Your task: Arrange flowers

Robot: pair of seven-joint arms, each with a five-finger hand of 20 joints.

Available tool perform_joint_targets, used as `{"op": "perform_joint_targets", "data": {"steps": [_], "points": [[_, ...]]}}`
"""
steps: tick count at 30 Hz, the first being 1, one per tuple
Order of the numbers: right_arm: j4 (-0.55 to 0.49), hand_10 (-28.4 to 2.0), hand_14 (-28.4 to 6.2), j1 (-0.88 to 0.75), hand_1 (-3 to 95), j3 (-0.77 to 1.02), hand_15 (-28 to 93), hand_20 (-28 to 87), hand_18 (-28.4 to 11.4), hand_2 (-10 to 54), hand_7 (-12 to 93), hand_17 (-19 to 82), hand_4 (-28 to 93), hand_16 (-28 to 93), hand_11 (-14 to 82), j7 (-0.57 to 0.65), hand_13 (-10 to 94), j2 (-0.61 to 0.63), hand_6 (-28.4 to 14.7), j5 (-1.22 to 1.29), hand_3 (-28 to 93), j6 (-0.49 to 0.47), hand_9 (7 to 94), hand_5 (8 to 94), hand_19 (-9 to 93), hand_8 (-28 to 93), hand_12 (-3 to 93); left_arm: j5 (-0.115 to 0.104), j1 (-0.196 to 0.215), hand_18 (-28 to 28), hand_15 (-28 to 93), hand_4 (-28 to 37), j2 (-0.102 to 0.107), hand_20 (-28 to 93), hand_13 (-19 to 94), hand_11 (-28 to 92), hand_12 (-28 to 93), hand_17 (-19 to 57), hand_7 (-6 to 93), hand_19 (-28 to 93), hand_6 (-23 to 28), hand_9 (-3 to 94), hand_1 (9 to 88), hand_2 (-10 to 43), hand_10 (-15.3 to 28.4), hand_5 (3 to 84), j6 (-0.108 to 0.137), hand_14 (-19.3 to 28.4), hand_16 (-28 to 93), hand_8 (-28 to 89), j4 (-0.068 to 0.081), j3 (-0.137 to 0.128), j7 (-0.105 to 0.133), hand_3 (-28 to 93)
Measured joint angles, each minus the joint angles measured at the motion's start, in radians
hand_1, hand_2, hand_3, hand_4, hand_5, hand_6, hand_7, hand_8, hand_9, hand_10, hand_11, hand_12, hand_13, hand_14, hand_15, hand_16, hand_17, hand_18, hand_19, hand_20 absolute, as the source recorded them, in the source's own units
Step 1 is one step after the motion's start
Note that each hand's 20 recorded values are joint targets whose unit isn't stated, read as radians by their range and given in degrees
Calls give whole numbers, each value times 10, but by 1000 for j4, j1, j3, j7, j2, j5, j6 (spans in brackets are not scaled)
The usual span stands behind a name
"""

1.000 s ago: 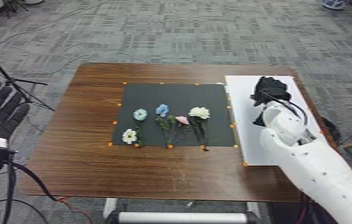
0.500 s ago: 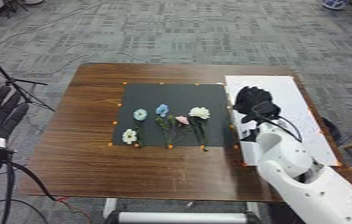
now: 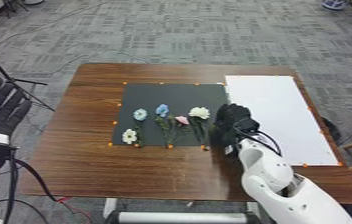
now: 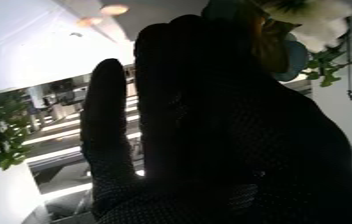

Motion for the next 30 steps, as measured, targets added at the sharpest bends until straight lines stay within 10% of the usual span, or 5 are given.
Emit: {"op": "perform_joint_targets", "data": {"steps": [30], "points": [[-105,-152,-81,-93,534,54,471,276,-229,-95,166,280,-283,311,174,-21,599,18,-36,-65,752,-70,598,557,761,-127,167,-7,13,102,165,-275,1,104,213,88,109,-35,59,175,71,315,282,100,111,363,-2,122,-26,-65,0,-11,6,702]]}}
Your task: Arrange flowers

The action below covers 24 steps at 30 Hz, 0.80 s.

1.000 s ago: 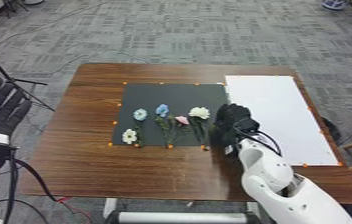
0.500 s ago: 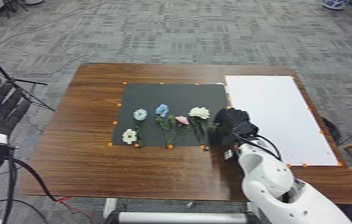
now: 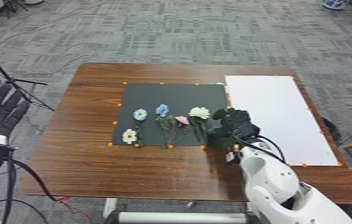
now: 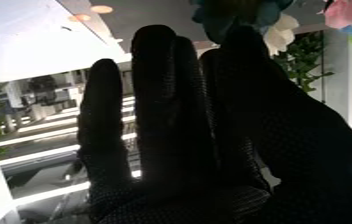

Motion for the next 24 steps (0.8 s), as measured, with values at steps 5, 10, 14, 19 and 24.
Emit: {"op": "perform_joint_targets", "data": {"steps": [5,10,14,19,24], "points": [[-18,-171,-128,-27,337,47,499,247,-226,-52,142,293,-253,178,160,-1,605,-9,-57,27,767,-2,592,545,758,-111,156,-3,0,102,159,-281,0,103,214,86,108,-34,58,172,71,316,241,146,113,364,0,119,-28,-66,0,0,0,696],[-28,-192,-180,-69,218,122,374,142,-211,71,114,232,-253,103,109,2,469,-37,-63,189,759,220,545,505,617,-107,124,4,1,100,151,-282,0,102,211,81,103,-33,53,168,70,317,212,168,112,364,0,117,-30,-67,0,-3,-3,682],[-39,-180,-192,-117,134,252,284,102,-189,108,87,125,-278,53,66,-93,274,-95,-51,451,769,416,434,414,454,-103,96,44,7,99,138,-282,-8,101,204,74,99,-32,45,164,68,316,211,168,111,362,0,112,-33,-70,-2,-25,-16,680],[-14,-174,-182,-170,71,462,204,97,-177,118,67,63,-282,45,33,-410,191,-172,-36,655,753,288,352,355,368,-95,84,80,25,96,111,-283,-23,100,187,44,84,-33,34,160,52,278,208,167,98,330,-3,98,-36,-68,-6,-70,-22,680],[44,-161,-173,-177,32,540,165,103,-174,115,59,66,-283,58,19,-588,190,-192,-29,877,732,-7,333,343,321,-92,81,120,45,92,77,-283,-29,99,162,10,82,-33,22,147,39,229,209,157,79,289,-1,83,-31,-69,-12,-99,-22,686]]}}
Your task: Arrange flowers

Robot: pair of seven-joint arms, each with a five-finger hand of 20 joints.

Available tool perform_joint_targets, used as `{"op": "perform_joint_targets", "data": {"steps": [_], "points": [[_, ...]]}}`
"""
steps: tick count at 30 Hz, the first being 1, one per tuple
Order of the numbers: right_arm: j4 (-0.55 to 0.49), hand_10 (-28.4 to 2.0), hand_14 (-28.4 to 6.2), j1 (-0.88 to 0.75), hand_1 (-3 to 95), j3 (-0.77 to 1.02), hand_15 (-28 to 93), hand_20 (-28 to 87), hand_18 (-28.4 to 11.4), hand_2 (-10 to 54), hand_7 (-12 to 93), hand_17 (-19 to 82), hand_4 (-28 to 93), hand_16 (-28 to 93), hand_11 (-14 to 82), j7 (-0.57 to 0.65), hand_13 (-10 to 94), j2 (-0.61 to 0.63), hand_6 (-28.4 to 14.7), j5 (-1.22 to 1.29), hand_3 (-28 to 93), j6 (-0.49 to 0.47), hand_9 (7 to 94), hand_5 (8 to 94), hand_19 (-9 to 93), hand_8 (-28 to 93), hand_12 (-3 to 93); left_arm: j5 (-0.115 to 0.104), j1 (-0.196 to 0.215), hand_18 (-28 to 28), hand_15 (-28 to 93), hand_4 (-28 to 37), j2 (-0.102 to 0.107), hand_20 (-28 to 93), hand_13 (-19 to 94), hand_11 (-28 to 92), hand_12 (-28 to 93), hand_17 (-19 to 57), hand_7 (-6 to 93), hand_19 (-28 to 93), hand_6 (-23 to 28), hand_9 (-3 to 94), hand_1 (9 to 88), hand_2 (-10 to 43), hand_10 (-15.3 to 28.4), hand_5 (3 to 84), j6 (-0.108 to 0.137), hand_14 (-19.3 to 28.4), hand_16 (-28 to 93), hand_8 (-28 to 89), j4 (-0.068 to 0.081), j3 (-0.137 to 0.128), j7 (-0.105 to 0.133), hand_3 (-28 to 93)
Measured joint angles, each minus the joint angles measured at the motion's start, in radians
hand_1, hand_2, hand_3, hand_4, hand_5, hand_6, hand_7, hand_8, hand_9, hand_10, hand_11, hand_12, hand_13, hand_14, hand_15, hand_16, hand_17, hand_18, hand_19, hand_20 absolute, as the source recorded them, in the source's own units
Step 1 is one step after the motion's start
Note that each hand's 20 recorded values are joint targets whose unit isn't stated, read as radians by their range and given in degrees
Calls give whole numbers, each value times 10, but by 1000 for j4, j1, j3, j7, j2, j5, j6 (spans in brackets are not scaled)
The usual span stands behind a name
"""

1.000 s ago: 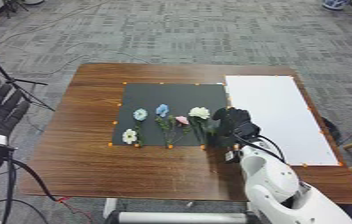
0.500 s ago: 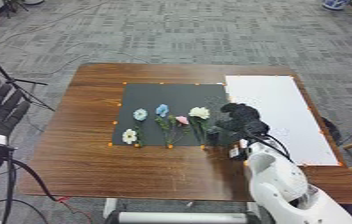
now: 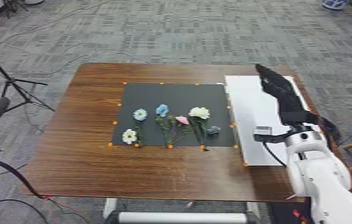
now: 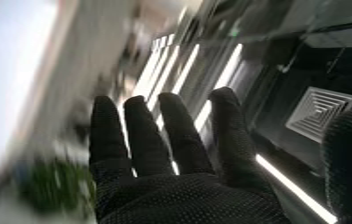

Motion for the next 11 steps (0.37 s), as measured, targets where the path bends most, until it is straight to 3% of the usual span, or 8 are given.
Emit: {"op": "perform_joint_targets", "data": {"steps": [4,11], "points": [[41,-157,-168,-11,21,18,141,112,-171,106,56,72,-283,74,18,-51,197,-16,-29,223,741,-135,329,342,295,-90,79,9,9,87,61,-283,-1,99,151,6,87,-34,21,139,43,231,209,155,79,299,-1,76,-28,-66,-2,-2,2,682],[26,-152,-168,-72,35,77,129,121,-174,94,56,73,-283,91,20,-58,210,-55,-28,527,744,-161,332,344,292,-89,79,21,37,84,51,-283,-13,99,149,9,92,-34,22,131,44,239,207,154,81,306,-25,74,-25,-65,-9,-20,-2,685]]}}
